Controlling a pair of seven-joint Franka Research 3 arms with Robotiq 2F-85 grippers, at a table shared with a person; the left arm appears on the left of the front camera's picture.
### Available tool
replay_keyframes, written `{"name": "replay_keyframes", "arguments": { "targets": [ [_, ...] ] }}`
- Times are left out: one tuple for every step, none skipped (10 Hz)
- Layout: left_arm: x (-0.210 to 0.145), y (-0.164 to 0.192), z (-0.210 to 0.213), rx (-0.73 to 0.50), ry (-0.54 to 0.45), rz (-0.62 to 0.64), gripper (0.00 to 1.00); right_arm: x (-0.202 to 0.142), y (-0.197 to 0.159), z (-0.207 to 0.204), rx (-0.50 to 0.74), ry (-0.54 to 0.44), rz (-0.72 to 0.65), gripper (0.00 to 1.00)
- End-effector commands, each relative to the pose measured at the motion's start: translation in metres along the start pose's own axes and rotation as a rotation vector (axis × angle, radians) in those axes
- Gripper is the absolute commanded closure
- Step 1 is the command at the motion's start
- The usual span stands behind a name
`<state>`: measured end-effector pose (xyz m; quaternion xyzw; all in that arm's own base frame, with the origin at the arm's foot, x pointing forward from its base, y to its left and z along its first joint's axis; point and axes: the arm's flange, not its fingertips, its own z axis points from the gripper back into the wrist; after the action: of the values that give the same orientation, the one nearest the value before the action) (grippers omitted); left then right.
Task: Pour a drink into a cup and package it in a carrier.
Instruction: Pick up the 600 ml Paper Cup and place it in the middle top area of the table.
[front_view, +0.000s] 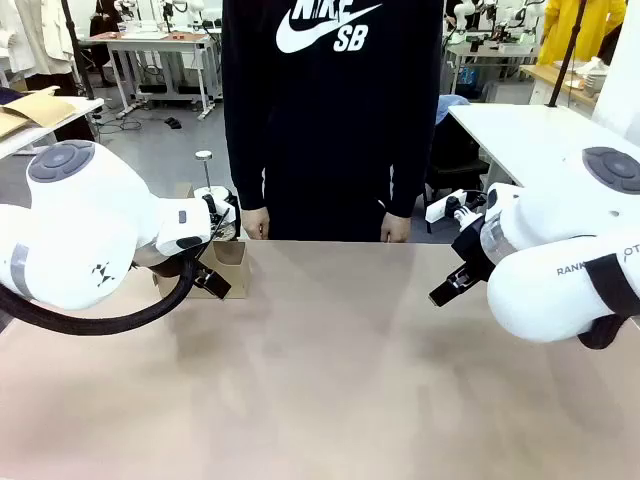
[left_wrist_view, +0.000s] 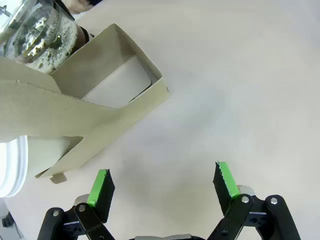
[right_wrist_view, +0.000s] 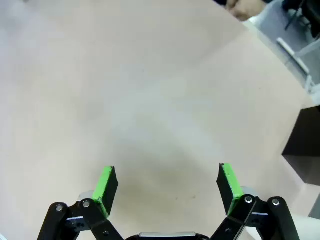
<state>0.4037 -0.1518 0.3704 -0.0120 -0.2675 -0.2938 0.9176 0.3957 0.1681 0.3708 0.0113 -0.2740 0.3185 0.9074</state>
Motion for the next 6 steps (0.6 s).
{"name": "replay_keyframes", "arguments": {
  "targets": [
    [0.0,0.0,0.0,0.0,0.0,0.0,0.0,0.0,0.0,0.0,0.0,0.0,0.0,0.0],
    [0.0,0.0,0.0,0.0,0.0,0.0,0.0,0.0,0.0,0.0,0.0,0.0,0.0,0.0],
    [0.0,0.0,0.0,0.0,0.0,0.0,0.0,0.0,0.0,0.0,0.0,0.0,0.0,0.0],
    [0.0,0.0,0.0,0.0,0.0,0.0,0.0,0.0,0.0,0.0,0.0,0.0,0.0,0.0],
    [0.0,0.0,0.0,0.0,0.0,0.0,0.0,0.0,0.0,0.0,0.0,0.0,0.0,0.0],
    [0.0,0.0,0.0,0.0,0.0,0.0,0.0,0.0,0.0,0.0,0.0,0.0,0.0,0.0]
  ]
}}
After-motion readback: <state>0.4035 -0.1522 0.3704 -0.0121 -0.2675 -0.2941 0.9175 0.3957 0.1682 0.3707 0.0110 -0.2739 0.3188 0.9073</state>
